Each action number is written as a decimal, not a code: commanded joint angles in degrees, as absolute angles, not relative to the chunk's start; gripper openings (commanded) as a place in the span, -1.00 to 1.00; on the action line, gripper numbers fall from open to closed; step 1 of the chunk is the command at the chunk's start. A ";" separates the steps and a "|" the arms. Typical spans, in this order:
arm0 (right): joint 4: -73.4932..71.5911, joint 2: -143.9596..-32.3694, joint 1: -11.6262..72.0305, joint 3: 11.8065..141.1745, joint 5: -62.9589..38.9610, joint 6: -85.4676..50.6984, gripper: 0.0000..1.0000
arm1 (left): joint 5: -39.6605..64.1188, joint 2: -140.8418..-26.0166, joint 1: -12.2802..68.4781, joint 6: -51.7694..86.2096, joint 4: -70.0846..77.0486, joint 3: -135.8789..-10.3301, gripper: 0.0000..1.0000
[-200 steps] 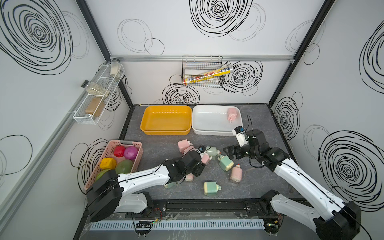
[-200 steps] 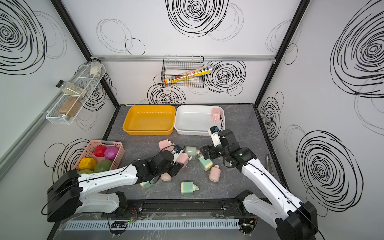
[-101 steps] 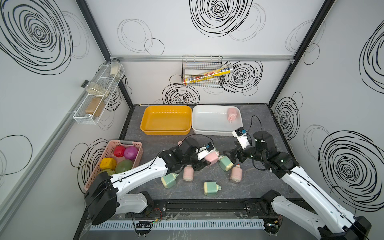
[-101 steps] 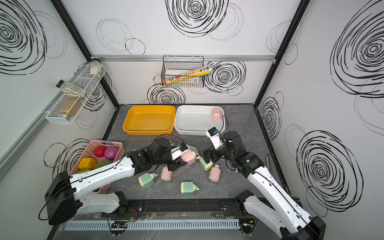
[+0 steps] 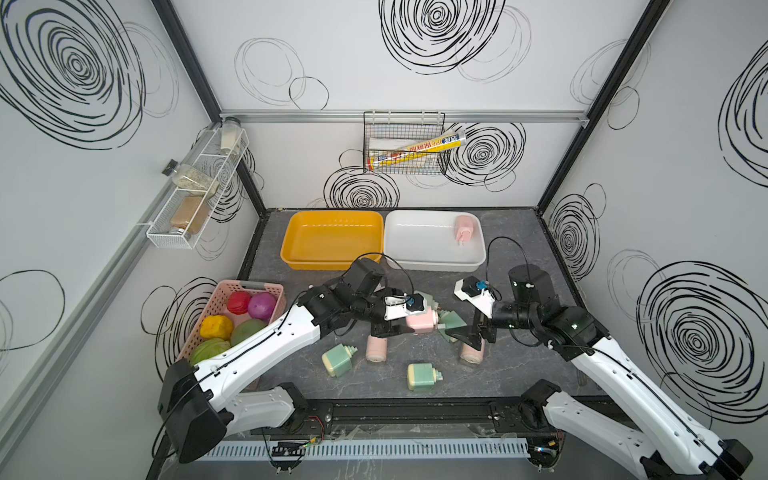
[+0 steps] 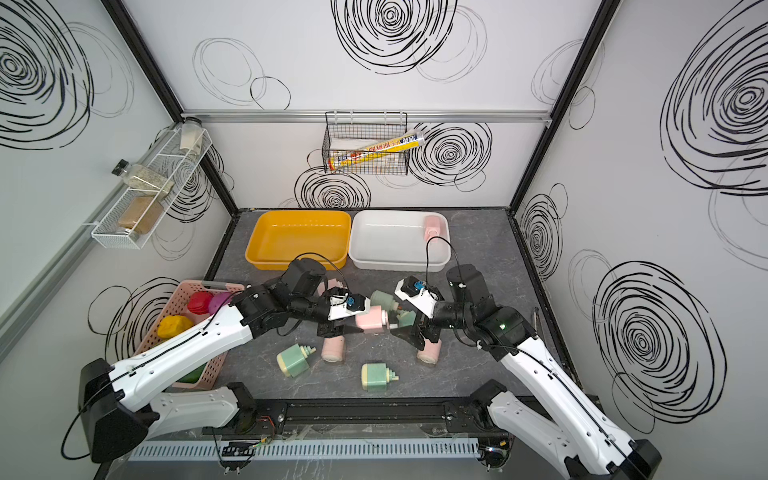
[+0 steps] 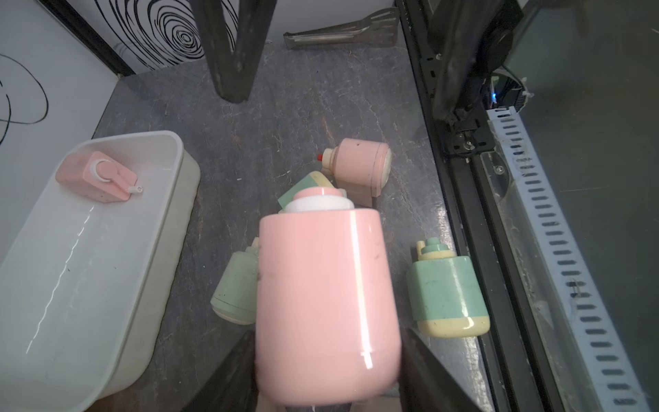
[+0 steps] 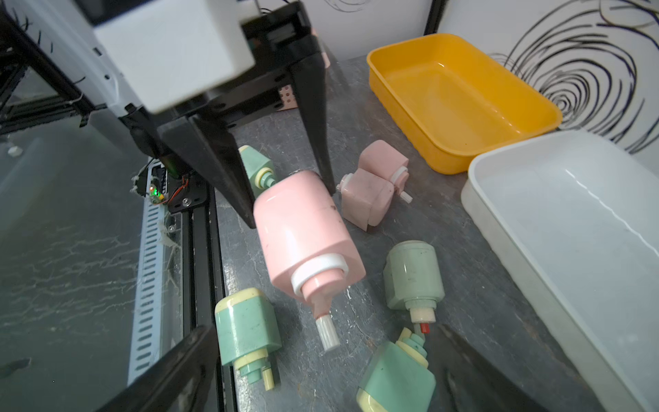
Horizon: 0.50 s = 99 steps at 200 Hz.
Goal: Place the pencil sharpeners by color into the storage box
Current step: Pick up the pencil sharpener from the center of the board, then place the pencil sharpener in the storage box.
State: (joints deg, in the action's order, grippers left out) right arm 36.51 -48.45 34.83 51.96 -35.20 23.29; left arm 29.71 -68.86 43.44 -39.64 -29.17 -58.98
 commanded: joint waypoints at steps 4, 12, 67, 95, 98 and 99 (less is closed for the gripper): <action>40.96 -49.67 38.67 54.76 -35.63 33.61 0.93 | 34.39 -67.70 43.32 -43.36 -29.24 -60.29 -1.00; 40.81 -50.42 40.10 55.37 -32.64 34.27 0.93 | 34.91 -67.68 43.33 -43.50 -29.27 -60.29 -1.00; 40.21 -55.66 44.13 58.26 -27.37 37.59 0.92 | 35.92 -67.29 43.72 -41.95 -28.04 -60.58 -1.00; 36.63 -55.55 45.72 57.07 -26.32 36.66 0.89 | 35.77 -66.11 43.93 -41.10 -26.28 -59.80 -1.00; 36.45 -55.47 45.85 57.03 -26.55 36.73 0.89 | 35.74 -66.03 43.94 -40.90 -26.14 -59.77 -1.00; 36.46 -55.46 45.86 57.04 -26.63 36.73 0.89 | 35.76 -65.97 43.94 -40.88 -26.12 -59.77 -1.00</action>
